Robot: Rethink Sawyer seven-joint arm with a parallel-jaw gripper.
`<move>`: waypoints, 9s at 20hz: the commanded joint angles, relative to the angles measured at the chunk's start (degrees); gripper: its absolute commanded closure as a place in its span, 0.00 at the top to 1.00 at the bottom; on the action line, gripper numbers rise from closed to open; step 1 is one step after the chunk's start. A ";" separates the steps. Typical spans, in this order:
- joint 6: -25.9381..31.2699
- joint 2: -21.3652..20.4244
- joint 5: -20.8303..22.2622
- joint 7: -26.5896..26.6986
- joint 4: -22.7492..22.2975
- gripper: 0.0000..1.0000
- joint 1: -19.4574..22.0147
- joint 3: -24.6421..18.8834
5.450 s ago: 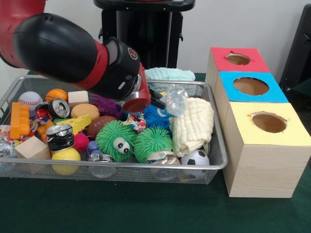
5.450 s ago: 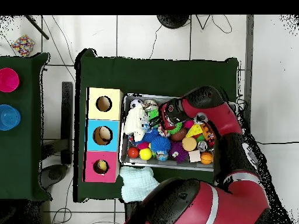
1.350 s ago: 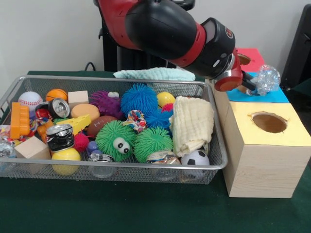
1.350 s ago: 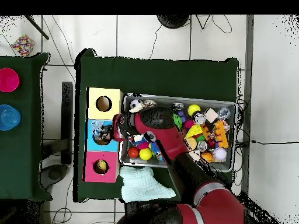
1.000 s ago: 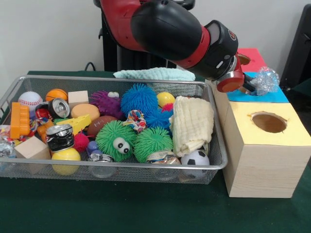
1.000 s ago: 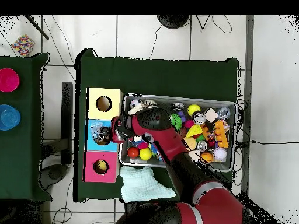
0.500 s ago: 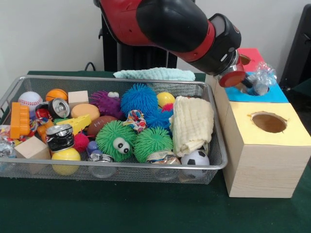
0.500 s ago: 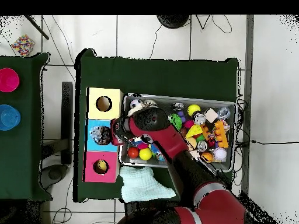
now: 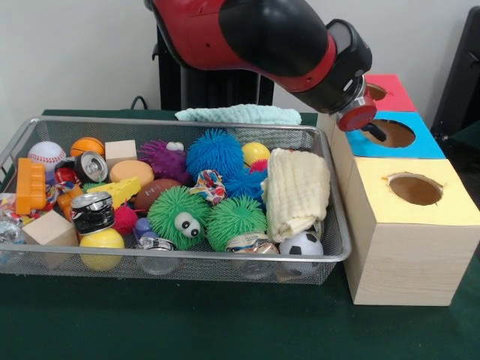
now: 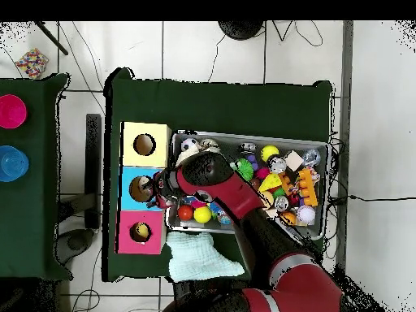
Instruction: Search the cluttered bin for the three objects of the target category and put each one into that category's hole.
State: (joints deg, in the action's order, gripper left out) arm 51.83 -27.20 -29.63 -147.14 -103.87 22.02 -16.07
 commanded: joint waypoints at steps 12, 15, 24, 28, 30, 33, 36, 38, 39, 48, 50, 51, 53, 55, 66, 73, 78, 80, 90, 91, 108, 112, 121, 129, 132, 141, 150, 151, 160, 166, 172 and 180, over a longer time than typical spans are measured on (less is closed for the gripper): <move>15.11 -0.64 14.47 -10.72 22.02 1.00 -3.71 10.32; 18.31 0.20 19.50 -11.71 29.47 1.00 -5.56 14.27; 23.85 3.38 27.99 -9.44 41.86 1.00 -5.69 19.86; 23.47 5.10 31.77 -6.72 45.83 1.00 -5.40 21.84; 23.52 5.38 32.96 -6.35 46.77 1.00 -5.76 22.90; 21.60 6.17 33.46 -6.91 46.91 1.00 -6.75 23.63; 17.90 6.30 33.68 -7.31 45.52 1.00 -6.89 24.38; 17.46 5.01 32.28 -5.84 43.30 1.00 -5.77 23.73; 18.41 4.43 31.62 -4.44 42.92 1.00 -5.09 23.11; 14.44 3.91 29.64 -5.75 39.12 1.00 -5.49 22.62; 12.83 3.38 28.06 -6.91 37.09 1.00 -5.45 21.99; 12.19 3.24 27.78 -7.16 36.63 1.00 -5.49 21.96; 11.28 3.16 27.05 -7.41 36.04 1.00 -5.32 21.89; 10.77 2.94 26.76 -7.11 35.66 1.00 -5.24 21.90; -2.55 3.44 26.27 -6.98 29.57 1.00 -5.26 22.34; -11.17 3.65 25.01 -9.31 23.91 1.00 -5.65 22.33; -10.59 3.08 22.22 -10.52 21.01 1.00 -6.05 21.98; -10.45 2.91 21.07 -10.88 20.23 1.00 -6.53 22.25; -8.04 0.33 10.20 -14.53 15.20 1.00 -8.25 21.12; -7.40 0.05 9.26 -14.84 14.96 1.00 -8.50 21.16; -11.76 6.48 16.02 -4.38 15.20 1.00 -11.07 27.33; -9.24 8.15 21.20 -2.27 19.11 1.00 -13.11 31.06; -11.90 9.99 25.52 -3.29 20.95 1.00 -14.26 32.99; -18.67 9.58 18.52 -6.12 14.29 1.00 -10.79 26.06; -20.55 8.94 16.94 -6.10 12.78 1.00 -9.58 24.54; -23.94 4.67 12.52 -4.66 9.40 1.00 -5.23 18.43; -10.22 2.74 9.85 -0.75 9.40 1.00 0.09 12.08; -7.76 2.82 10.26 -0.17 9.96 1.00 0.60 11.71; -3.12 6.71 17.23 5.66 14.76 1.00 1.61 13.52; -7.43 8.71 21.62 9.15 15.12 0.00 3.16 12.25; -9.02 7.98 21.83 6.78 13.80 0.00 3.84 10.81; 1.35 4.65 19.21 -2.70 18.09 0.00 0.80 14.47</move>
State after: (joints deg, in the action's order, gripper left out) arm 45.89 -22.17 -11.21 -147.17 -89.76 23.96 0.08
